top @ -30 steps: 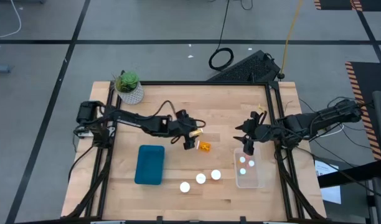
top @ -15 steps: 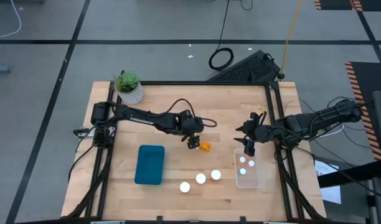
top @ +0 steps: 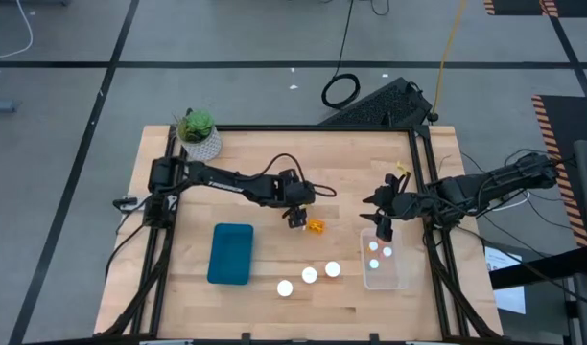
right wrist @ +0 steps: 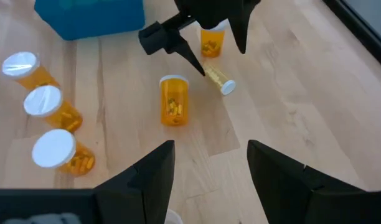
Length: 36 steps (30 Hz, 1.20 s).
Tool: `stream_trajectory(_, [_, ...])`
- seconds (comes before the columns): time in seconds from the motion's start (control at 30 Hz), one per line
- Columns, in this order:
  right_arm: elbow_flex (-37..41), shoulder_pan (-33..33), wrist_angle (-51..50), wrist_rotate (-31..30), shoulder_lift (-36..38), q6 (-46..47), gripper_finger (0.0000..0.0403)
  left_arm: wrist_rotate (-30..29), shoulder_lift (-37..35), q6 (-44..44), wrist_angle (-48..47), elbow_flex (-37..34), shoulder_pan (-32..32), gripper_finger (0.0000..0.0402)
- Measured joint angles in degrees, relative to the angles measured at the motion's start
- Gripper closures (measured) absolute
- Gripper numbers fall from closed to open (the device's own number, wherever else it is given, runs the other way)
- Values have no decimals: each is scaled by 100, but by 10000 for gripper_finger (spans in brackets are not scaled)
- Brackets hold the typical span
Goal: Pick and place medicine bottles into bin by pill shape (circle, oval)
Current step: Put the yellow bottled tablet into the transparent bin
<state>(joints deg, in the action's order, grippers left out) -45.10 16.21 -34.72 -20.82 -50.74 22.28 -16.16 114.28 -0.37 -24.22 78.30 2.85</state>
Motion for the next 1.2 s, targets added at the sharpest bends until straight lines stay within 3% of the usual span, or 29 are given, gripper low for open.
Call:
stream_trajectory(0.2, [0, 0, 22, 0, 0, -282, 206, 99, 0, 253, 49, 0, 37, 74])
stream_trajectory(0.63, [0, 0, 39, 10, 0, -500, 206, 600, 182, 255, -138, -13, 101, 181])
stream_trajectory(1.2, [0, 0, 175, 13, -2, -606, 206, 696, 199, 178, -273, -4, 135, 188])
